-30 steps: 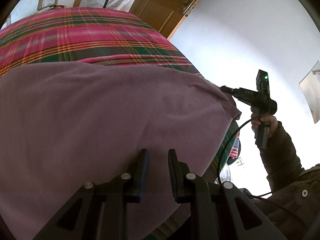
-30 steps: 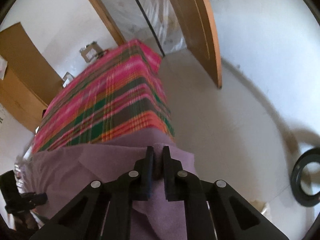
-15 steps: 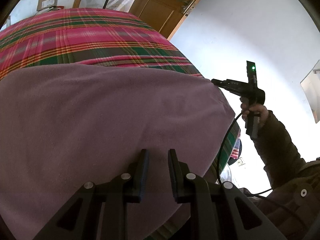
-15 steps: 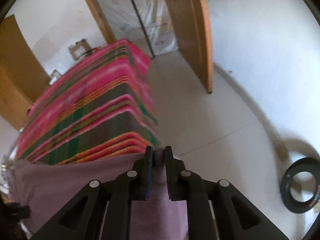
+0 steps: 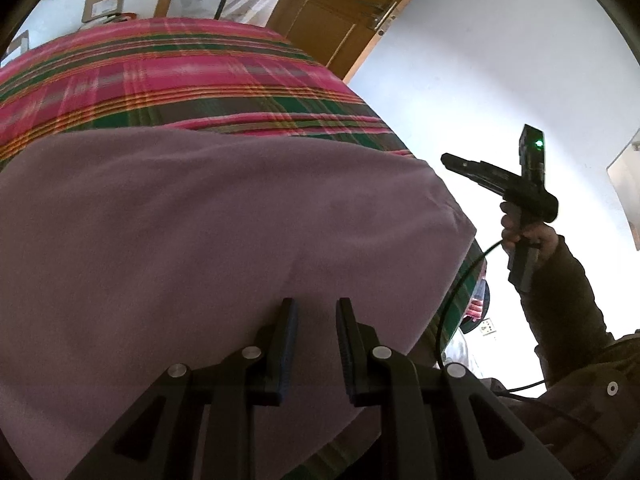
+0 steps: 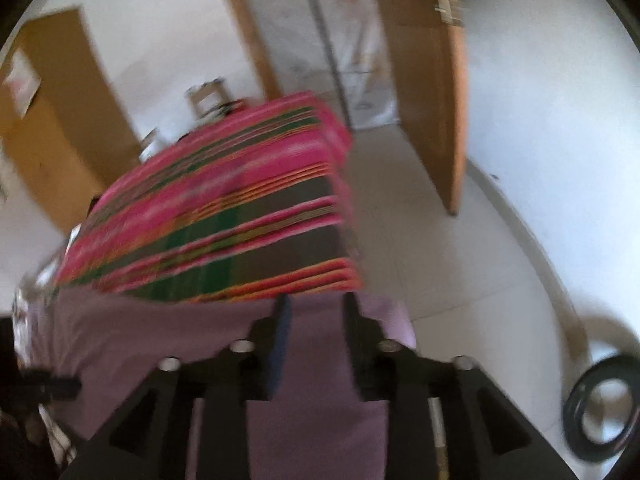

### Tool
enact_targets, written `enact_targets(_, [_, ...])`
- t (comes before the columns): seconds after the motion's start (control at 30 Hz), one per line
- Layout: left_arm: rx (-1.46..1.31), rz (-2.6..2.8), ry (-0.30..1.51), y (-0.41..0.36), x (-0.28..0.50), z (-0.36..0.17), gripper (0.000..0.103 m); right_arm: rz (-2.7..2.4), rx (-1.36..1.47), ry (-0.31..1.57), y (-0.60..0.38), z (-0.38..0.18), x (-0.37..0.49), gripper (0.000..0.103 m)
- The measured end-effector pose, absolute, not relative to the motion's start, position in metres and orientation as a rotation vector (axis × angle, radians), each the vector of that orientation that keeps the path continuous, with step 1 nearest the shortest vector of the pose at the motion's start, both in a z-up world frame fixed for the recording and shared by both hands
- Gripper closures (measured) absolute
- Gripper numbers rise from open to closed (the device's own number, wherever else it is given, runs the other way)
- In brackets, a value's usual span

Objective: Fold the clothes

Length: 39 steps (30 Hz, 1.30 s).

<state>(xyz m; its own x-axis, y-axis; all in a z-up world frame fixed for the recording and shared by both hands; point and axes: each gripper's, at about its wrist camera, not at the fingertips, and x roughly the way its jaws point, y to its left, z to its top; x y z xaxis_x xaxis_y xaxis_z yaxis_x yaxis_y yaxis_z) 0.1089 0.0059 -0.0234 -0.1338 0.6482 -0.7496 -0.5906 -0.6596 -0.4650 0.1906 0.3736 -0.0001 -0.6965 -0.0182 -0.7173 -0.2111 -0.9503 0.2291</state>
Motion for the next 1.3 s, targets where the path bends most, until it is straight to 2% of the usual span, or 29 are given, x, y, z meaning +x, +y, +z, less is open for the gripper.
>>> enact_targets(0.2, [-1.302,1.873,-0.085,-0.005,0.120,-0.026,0.083,2.838,-1.313,0.187,0.321,-0.011,0.188,0.068])
enact_targets(0.63, [-1.299,1.873,-0.177,-0.045,0.142,-0.030,0.083,2.861,-1.303,0.033,0.294,-0.027,0.251,0.067])
enact_targets(0.87, [-1.274,2.033,-0.226,-0.092,0.142,-0.015,0.083,2.994,-1.213,-0.051,0.252,0.005,0.249,0.066])
enact_targets(0.97, [-1.283,2.106,-0.267,-0.114,0.136,-0.013,0.083,3.048,-1.251,-0.140,0.223,0.001,0.230,0.066])
enact_targets(1.3, [-1.376,2.303,-0.389,-0.185,0.118,-0.020,0.083,3.073,-1.465,-0.261,0.176,-0.024,0.213,0.066])
